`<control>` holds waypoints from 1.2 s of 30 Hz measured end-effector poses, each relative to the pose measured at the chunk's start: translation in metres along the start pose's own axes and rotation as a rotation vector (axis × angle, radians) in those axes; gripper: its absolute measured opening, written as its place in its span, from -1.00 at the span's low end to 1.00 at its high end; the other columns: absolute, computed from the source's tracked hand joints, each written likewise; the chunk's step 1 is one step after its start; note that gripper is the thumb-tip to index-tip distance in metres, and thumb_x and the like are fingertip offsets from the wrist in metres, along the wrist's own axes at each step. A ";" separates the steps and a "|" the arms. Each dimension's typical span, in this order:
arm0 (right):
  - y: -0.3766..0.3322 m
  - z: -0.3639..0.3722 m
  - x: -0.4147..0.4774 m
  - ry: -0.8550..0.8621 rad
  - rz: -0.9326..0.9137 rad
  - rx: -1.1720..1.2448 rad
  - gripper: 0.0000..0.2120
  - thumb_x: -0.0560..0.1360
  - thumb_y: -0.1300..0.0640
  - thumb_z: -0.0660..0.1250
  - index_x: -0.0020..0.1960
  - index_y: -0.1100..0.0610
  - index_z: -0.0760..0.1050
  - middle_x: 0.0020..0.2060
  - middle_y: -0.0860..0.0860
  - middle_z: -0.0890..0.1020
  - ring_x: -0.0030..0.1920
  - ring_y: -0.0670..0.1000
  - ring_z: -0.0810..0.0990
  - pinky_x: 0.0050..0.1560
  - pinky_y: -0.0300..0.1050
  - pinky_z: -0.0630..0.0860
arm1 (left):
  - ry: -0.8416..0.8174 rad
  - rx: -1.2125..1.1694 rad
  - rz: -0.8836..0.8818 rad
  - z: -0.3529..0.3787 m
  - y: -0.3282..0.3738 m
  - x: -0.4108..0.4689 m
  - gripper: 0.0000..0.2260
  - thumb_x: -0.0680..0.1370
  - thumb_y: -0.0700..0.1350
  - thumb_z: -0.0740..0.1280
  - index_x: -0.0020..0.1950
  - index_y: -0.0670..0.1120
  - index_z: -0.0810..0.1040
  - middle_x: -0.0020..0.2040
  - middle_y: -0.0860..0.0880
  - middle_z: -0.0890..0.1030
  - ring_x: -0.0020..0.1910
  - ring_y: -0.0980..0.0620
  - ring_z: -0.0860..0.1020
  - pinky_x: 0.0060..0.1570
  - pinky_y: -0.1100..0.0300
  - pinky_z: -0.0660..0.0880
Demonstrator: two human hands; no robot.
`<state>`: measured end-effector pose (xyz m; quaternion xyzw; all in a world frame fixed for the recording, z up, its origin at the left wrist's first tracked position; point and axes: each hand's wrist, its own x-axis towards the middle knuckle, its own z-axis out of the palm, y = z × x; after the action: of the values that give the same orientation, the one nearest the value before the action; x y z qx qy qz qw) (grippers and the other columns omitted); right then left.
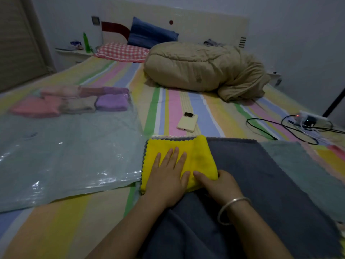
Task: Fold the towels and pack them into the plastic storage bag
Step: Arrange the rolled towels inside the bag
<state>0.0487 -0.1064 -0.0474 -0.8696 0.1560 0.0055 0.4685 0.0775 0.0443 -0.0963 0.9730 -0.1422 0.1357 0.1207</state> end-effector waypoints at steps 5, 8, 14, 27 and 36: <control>-0.020 0.027 -0.018 0.269 -0.173 0.129 -0.78 0.34 0.12 0.48 -0.15 0.11 0.44 -0.16 0.09 0.58 -0.12 0.14 0.56 -0.14 0.01 0.48 | -0.045 -0.716 -0.221 -0.021 -0.009 0.011 -0.54 0.63 0.14 -0.05 0.49 0.03 0.25 0.54 0.00 0.20 0.51 0.08 0.15 0.50 0.08 -0.05; -0.037 0.047 -0.035 0.311 -0.454 0.079 -0.68 0.33 0.22 0.42 0.04 0.05 0.43 -0.02 0.04 0.57 -0.01 0.08 0.54 -0.09 -0.08 0.42 | 0.040 -1.818 -0.574 -0.048 -0.033 0.020 -0.58 0.61 0.13 0.11 0.40 -0.03 0.36 0.39 -0.17 0.44 0.34 -0.05 0.43 0.39 0.02 0.27; -0.041 0.080 -0.034 0.119 -0.957 -0.459 -0.60 0.29 0.11 0.14 0.12 0.08 0.43 0.29 0.06 0.51 0.40 0.18 0.37 0.24 0.22 0.45 | -0.159 -1.797 -0.791 -0.069 -0.089 0.028 -0.59 0.60 0.14 0.16 0.27 -0.13 0.47 -0.02 -0.13 0.66 -0.13 -0.03 0.62 -0.25 0.17 0.55; -0.062 0.071 -0.005 -0.060 -0.071 0.161 -0.43 0.34 -0.17 0.47 0.23 -0.05 0.32 0.13 -0.04 0.54 0.06 -0.09 0.55 0.11 -0.05 0.52 | -0.304 -1.231 -0.529 -0.059 -0.106 0.053 -0.42 0.42 -0.14 0.49 0.39 -0.13 0.35 0.17 -0.22 0.59 0.01 -0.10 0.61 -0.22 0.19 0.59; -0.074 0.027 0.017 -0.247 0.136 0.239 -0.34 0.40 0.06 0.48 0.43 0.05 0.30 0.16 0.08 0.53 -0.11 -0.02 0.58 -0.27 -0.20 0.52 | -0.285 -1.233 -0.441 -0.061 -0.090 0.057 -0.43 0.41 -0.04 0.50 0.35 -0.05 0.36 0.23 -0.15 0.56 0.11 -0.10 0.58 -0.10 0.05 0.58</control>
<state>0.0889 -0.0512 -0.0051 -0.7880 0.1553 0.1252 0.5825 0.1438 0.1309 -0.0403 0.7406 -0.0060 -0.1282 0.6596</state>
